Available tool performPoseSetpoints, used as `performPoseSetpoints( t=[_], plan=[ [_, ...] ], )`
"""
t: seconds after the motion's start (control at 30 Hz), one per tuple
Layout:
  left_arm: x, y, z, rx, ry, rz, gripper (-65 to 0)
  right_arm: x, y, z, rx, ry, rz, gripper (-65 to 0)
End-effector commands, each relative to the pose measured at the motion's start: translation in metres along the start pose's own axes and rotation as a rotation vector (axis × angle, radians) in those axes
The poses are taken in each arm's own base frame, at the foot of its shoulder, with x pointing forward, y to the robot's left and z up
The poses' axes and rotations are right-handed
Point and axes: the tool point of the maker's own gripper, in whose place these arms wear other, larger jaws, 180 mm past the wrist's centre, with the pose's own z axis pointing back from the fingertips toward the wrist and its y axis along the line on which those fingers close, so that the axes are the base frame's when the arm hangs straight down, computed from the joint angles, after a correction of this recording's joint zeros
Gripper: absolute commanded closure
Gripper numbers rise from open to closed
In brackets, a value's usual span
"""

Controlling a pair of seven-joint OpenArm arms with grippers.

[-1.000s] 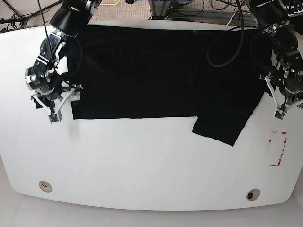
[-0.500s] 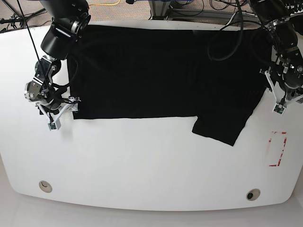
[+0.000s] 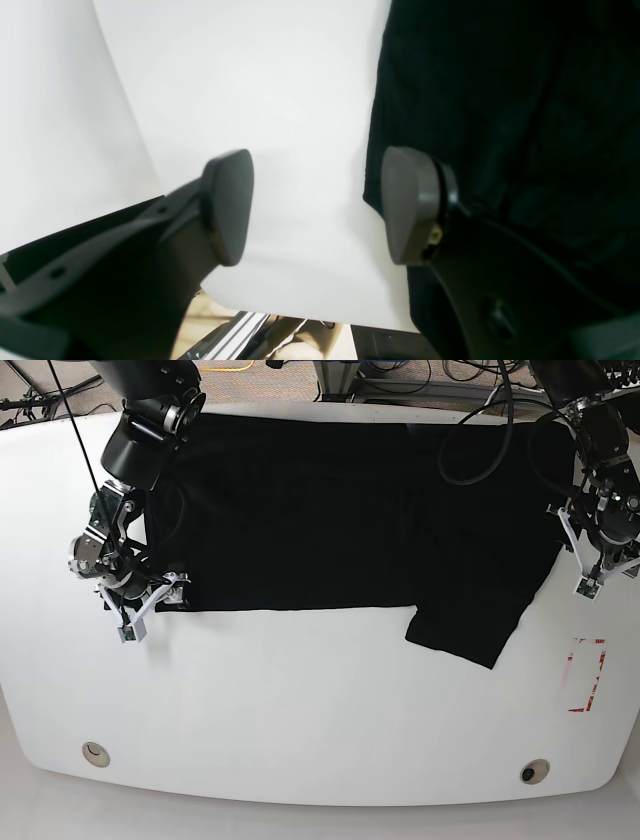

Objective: Fold the T-shirt properly
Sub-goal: 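Move the right gripper to the shirt's hem corner and grasp it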

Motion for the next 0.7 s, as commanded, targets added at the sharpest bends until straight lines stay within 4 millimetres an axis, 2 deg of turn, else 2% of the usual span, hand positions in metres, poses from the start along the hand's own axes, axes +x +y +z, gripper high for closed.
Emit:
performPoseSetpoints(
  t=[0.0,0.13,0.23,0.4,0.53,0.67],
  plan=[
    [0.006,0.011,0.003,0.029,-0.019,-0.005,-37.9,0.004,0.004,0.0,0.008,0.001,0.005,-41.1],
    [0.001,0.009,-0.006,0.003,0.007,0.01,-37.9,0.004,0.008,-0.002,0.015,0.002,0.005,-27.4],
    [0.003,0.011,-0.014,-0.011,0.012,0.032,-37.9,0.003,0.01,-0.003,0.019,0.004,0.003,-17.0],
    [-0.004,0.025,-0.028,-0.026,0.037,0.138,-38.2,0.002,0.009,-0.003,0.018,0.006,0.003,-0.2],
    [0.006,0.035,-0.044,-0.065,0.032,0.223,-38.3,-0.001,0.009,-0.003,0.017,0.011,0.004,-0.3],
    [0.015,0.032,-0.063,-0.135,0.044,0.281,-38.8,-0.003,0.009,-0.003,0.017,0.013,0.003,-0.5]
  ],
)
